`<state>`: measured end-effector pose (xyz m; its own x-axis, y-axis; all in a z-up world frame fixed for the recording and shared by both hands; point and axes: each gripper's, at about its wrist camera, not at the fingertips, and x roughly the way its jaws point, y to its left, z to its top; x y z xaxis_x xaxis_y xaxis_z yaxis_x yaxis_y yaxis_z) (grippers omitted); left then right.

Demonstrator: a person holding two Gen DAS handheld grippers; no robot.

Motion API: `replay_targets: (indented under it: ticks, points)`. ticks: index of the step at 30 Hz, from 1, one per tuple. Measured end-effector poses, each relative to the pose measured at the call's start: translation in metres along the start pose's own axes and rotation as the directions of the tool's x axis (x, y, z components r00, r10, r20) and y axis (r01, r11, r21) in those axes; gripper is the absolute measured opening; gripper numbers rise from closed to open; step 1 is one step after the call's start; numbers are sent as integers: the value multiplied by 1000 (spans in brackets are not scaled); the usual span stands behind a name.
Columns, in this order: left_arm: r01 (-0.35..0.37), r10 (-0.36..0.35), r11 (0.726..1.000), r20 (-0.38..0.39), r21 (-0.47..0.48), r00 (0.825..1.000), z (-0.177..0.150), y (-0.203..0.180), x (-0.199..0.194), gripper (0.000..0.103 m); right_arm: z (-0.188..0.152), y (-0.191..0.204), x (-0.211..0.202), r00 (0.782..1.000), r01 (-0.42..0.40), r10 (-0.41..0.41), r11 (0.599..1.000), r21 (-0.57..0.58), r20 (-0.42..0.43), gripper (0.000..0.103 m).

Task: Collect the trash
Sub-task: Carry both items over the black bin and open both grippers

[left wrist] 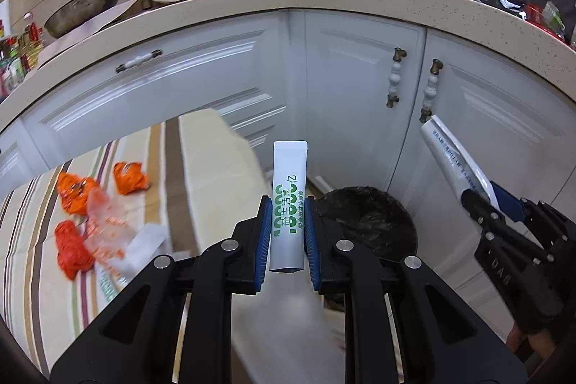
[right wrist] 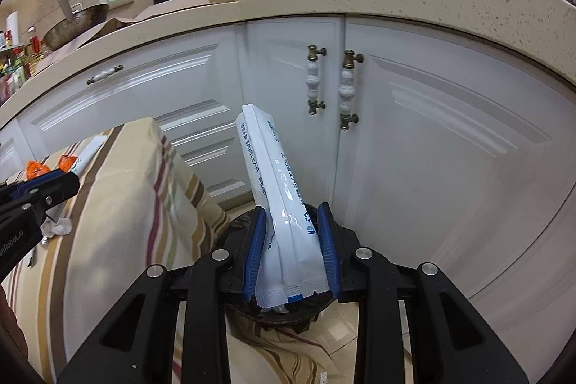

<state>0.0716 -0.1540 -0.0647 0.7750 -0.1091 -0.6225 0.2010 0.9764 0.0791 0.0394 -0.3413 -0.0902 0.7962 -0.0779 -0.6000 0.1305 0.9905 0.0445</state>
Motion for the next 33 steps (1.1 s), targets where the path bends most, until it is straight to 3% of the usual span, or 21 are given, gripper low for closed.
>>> replay_targets:
  ticks: [17,19,21,26,33]
  points:
    - [13,-18,999,-149,-35,989,20,-47,108,22,0,-19,77,999,22,-20,999,29,-49,33]
    - [14,-19,999,-167,-35,986,22,-49,119,53,-3,-22,89,998,31,-28,999,41,-57,46]
    - [3,-8,1000,-171,-30,985,22,-50,125,54,-5,-25,98,997,37,-32,998,57,-74,46]
    - [22,-32,998,-175,-60,984,25,-37,116,55,-5,-26,95,996,44,-38,997,64,-85,46]
    - [23,-33,995,-105,-100,994,30,1,66,59,10,-1,68,998,-9,11,999,31,-57,46]
